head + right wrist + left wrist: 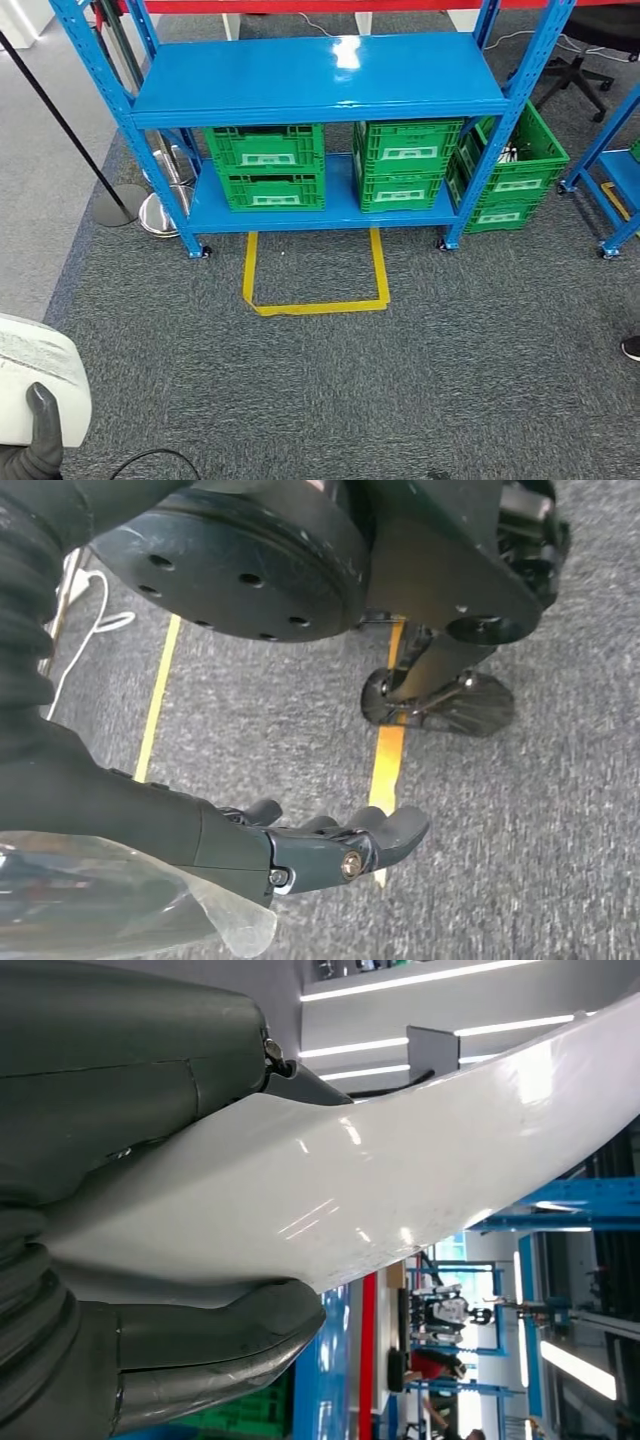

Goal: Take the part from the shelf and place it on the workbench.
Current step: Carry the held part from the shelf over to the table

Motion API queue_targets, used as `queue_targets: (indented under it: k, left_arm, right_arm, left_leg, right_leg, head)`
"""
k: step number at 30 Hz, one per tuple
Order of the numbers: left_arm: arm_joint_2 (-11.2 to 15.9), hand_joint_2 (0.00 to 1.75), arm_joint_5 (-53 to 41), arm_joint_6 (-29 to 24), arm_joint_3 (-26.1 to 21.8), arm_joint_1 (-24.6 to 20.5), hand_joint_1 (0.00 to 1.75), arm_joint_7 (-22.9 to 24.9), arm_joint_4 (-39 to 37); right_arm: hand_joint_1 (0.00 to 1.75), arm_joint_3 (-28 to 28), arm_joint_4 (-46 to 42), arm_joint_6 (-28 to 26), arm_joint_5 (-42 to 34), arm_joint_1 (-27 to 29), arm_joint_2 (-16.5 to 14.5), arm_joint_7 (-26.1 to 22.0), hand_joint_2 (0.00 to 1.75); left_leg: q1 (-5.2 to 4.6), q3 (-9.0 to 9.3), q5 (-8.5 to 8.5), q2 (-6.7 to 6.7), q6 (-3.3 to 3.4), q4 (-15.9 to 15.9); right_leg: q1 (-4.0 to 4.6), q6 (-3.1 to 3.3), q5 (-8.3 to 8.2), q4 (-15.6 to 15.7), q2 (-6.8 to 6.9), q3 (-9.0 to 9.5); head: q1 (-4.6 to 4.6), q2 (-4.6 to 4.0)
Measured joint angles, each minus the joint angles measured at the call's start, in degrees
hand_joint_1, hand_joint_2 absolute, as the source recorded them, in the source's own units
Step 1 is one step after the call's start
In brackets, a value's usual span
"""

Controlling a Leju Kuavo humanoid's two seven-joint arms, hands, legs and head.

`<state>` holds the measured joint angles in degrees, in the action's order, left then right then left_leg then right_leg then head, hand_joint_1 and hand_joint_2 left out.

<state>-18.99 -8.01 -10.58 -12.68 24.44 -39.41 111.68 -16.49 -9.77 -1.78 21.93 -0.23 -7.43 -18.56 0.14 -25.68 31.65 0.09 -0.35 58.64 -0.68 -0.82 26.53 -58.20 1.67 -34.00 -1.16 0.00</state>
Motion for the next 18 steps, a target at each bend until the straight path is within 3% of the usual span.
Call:
queue_targets:
  k: [2,4,6,8,9,10,11,13,15,16,17,18]
  left_arm:
    - [-0.1,1.75,-0.2,0.1,-0.3,-0.1,1.75,0.0,0.0]
    - [-0.3,1.75,-0.4,0.1,-0.6,0.0,1.75,0.0,0.0]
    - [-0.6,1.75,-0.5,0.2,-0.8,0.0,1.75,0.0,0.0]
    - [-0.7,1.75,-0.5,0.1,-1.0,0.1,1.75,0.0,0.0]
    - [-0.8,1.75,-0.5,0.0,-1.0,0.1,1.75,0.0,0.0]
    - [-0.8,1.75,-0.5,0.0,-1.1,0.1,1.75,0.0,0.0]
    - [-0.8,1.75,-0.5,0.0,-1.2,0.1,1.75,0.0,0.0]
    - [-0.8,1.75,-0.5,-0.1,-1.3,0.1,1.75,0.0,0.0]
    - [-0.9,1.75,-0.5,-0.2,-1.4,0.0,1.75,0.0,0.0]
    - [-0.9,1.75,-0.4,-0.2,-1.4,-0.1,1.75,0.0,0.0]
    - [-0.9,1.75,-0.4,-0.2,-1.5,-0.1,1.75,0.0,0.0]
    - [-1.0,1.75,-0.4,-0.2,-1.6,0.0,1.75,0.0,0.0]
  right_arm:
    - [0.0,0.1,0.0,0.2,0.3,0.0,-0.1,0.0,1.75]
    - [0.0,0.2,0.0,0.5,0.5,0.1,-0.1,-0.1,1.75]
    - [0.0,0.3,0.0,0.8,0.8,0.3,0.0,-0.2,1.75]
    - [0.0,0.4,0.0,0.9,1.1,0.3,0.1,-0.3,1.75]
    - [0.0,0.4,0.0,0.9,1.1,0.3,0.1,-0.3,1.75]
    - [0.0,0.5,0.0,0.9,1.2,0.3,0.1,-0.3,1.75]
    - [0.0,0.5,0.0,0.9,1.2,0.2,0.1,-0.3,1.75]
    - [0.0,0.7,0.0,0.9,1.2,0.2,0.1,-0.2,1.75]
    - [0.0,0.9,0.0,0.8,1.3,0.2,0.1,-0.1,1.75]
    - [0.0,1.0,0.0,0.7,1.3,0.1,0.1,-0.1,1.75]
    - [0.0,1.1,0.0,0.7,1.3,0.1,0.1,0.0,1.75]
    - [0.0,1.2,0.0,0.7,1.3,0.1,0.0,0.1,1.75]
  left_leg:
    - [-0.32,1.13,0.53,0.01,0.72,-2.9]
    - [-0.28,-0.14,-0.71,0.0,1.62,-3.1]
    - [-0.21,-1.91,-2.31,-0.1,2.49,-3.3]
    - [-0.48,-3.83,-3.93,-0.5,2.91,-3.2]
    - [-0.63,-4.84,-4.74,-0.73,2.97,-3.1]
    - [-0.78,-5.98,-5.62,-1.04,2.97,-3.0]
    - [-0.89,-7.12,-6.4,-1.42,2.93,-2.8]
    - [-1.0,-9.35,-7.93,-2.43,2.68,-2.2]
    - [-1.18,-10.85,-9.45,-3.53,2.3,-1.6]
    - [-1.21,-11.24,-10.22,-4.04,2.08,-1.6]
    - [-1.25,-11.54,-11.08,-4.65,1.77,-1.7]
    - [-1.19,-11.89,-11.83,-5.24,1.49,-1.9]
  right_leg:
    - [-0.06,-0.7,-1.17,0.1,0.17,-0.42]
    - [-0.27,-1.39,-0.69,-0.1,-0.05,-1.03]
    - [-0.33,-1.69,4.07,-3.4,-0.77,-2.37]
    - [-0.23,-1.61,9.75,-10.2,-1.29,-3.67]
    - [-0.14,-1.52,10.74,-13.2,-1.4,-3.82]
    - [-0.02,-1.36,10.09,-15.2,-1.48,-3.3]
    - [0.1,-1.13,8.26,-15.3,-1.6,-2.05]
    - [0.38,-0.39,5.13,-9.8,-3.23,3.39]
    - [0.53,0.25,6.28,-0.3,-5.53,10.03]
    - [0.6,0.42,7.33,2.9,-6.12,11.92]
    - [0.69,0.55,7.73,4.4,-5.83,12.54]
    - [0.59,0.74,7.4,4.4,-5.08,12.01]
  head:
    - [-0.03,0.0]
    - [-0.01,-0.02]
    - [-0.17,-0.01]
    - [-0.38,0.0]
    - [-0.39,0.0]
    - [-0.39,0.0]
    - [-0.38,0.0]
    - [-0.39,0.0]
    - [-0.38,-0.01]
    - [-0.38,-0.01]
    - [-0.39,-0.01]
    - [-0.44,-0.01]
